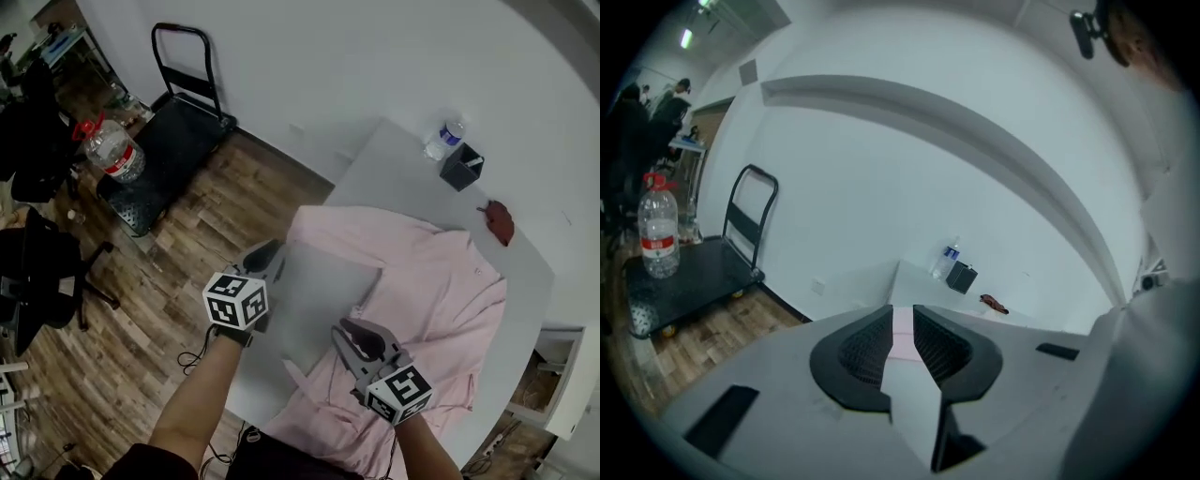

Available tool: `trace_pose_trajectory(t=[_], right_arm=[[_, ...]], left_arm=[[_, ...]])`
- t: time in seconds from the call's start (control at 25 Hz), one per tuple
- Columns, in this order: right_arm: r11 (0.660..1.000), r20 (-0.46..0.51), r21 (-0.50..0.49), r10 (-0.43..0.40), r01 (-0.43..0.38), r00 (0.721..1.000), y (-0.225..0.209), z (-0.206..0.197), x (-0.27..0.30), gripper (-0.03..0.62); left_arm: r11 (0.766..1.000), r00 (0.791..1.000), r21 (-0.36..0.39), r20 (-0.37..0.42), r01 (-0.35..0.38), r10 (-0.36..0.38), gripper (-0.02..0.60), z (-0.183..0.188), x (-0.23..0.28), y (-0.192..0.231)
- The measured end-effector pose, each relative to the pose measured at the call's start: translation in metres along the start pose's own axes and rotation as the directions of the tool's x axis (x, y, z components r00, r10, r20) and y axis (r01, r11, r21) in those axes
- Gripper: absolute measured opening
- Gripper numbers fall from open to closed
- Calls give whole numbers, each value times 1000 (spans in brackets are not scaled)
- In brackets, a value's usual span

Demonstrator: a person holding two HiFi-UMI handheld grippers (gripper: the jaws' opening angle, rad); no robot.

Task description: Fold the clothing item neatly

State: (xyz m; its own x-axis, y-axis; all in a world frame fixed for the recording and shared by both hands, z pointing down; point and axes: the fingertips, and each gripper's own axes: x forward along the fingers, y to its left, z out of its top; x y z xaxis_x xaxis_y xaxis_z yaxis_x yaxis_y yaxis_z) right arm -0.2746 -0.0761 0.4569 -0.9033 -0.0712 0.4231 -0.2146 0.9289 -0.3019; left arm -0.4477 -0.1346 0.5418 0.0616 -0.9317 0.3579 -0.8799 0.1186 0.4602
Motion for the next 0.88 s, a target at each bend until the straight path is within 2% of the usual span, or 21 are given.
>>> trace_pose_trajectory(t=[0.12, 0.2, 0.24, 0.28, 0.36, 0.4, 0.48, 0.6, 0.64, 0.8, 0.88], right_arm=[[998, -36, -38, 40, -42, 999, 12, -1, 16, 71], [998, -49, -38, 58, -60, 997, 19, 2, 25, 71], [997, -58, -35, 64, -66, 996, 21, 1, 29, 71], [997, -65, -32, 68, -70, 996, 22, 1, 32, 71], [997, -76, -25, 73, -75, 994, 22, -1, 37, 72], [997, -81, -23, 74, -76, 994, 22, -1, 39, 71], [997, -89, -22, 73, -75, 993, 21, -1, 41, 71], [997, -99, -25, 64, -67, 993, 18, 0, 42, 71], [998, -103, -28, 59, -62, 993, 15, -1, 42, 71], [999, -104, -20, 38, -40, 994, 7, -1, 38, 71], [999, -104, -20, 30, -32, 994, 3, -2, 34, 71]], left_arm=[[988, 998, -148, -46, 40, -47, 95, -20, 22, 45], [955, 992, -287, -77, 72, -98, 119, -40, 35, 68], [928, 989, -364, -86, 84, -123, 123, -51, 41, 77], [890, 985, -446, -87, 97, -150, 131, -61, 47, 85], [803, 977, -585, -82, 114, -198, 151, -80, 59, 97], [772, 973, -625, -88, 113, -213, 160, -89, 64, 101], [727, 965, -677, -103, 110, -242, 184, -106, 72, 106], [644, 953, -753, -78, 135, -292, 216, -119, 82, 109], [632, 949, -762, -81, 139, -306, 219, -123, 86, 110], [643, 922, -750, -120, 159, -368, 224, -133, 100, 106], [628, 912, -755, -100, 191, -397, 224, -128, 105, 100]])
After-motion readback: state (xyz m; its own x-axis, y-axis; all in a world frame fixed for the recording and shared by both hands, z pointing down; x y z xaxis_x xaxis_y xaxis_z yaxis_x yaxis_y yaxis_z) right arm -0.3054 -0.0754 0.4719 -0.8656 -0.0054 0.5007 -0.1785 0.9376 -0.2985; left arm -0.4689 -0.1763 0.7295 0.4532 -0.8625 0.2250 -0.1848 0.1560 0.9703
